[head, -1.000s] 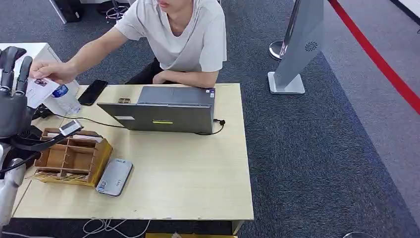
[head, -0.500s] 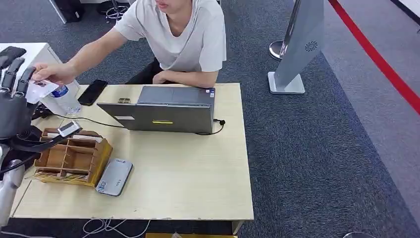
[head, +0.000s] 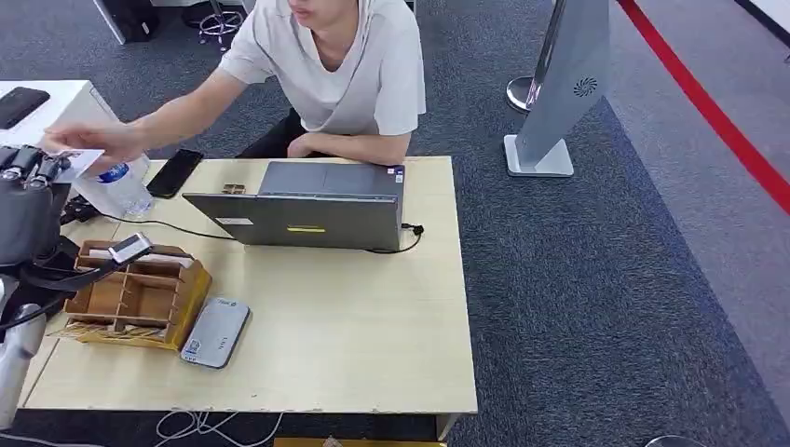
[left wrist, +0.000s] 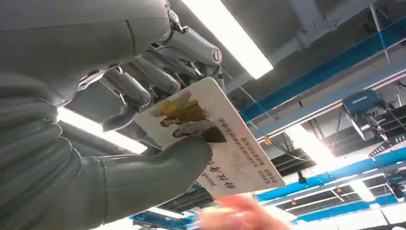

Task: Pass the card to the sensor for recognition and then transmit it.

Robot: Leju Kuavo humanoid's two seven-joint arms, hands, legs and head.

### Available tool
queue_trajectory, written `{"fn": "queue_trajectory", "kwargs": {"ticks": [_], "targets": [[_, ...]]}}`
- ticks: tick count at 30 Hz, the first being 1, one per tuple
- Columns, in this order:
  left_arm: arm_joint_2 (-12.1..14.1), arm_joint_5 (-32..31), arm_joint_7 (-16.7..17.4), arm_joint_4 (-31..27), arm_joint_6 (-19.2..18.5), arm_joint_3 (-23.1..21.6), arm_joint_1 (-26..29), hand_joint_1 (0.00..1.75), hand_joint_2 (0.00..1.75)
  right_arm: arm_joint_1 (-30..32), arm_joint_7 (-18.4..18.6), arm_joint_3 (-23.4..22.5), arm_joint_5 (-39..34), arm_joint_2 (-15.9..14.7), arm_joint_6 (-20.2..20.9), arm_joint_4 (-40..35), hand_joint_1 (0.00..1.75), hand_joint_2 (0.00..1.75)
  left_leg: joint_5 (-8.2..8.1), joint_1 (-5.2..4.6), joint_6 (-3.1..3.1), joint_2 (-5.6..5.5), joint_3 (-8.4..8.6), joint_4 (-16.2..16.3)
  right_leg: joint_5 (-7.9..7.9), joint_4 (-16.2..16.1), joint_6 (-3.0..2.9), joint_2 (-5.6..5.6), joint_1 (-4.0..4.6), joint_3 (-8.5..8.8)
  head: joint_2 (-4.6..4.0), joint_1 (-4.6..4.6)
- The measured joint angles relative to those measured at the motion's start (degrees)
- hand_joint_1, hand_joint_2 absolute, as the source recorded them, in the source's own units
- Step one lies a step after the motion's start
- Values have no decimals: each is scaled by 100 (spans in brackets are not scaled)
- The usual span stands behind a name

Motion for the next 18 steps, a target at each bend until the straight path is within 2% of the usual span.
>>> {"fn": "queue_trajectory", "kwargs": {"ticks": [18], "targets": [[-9,-57,22,-42,7,0,118,175,175,0,-4,0,-7,-15,4,0,0,175,0,0,0,2,1,0,0,0,0,2,0,0,0,0]]}}
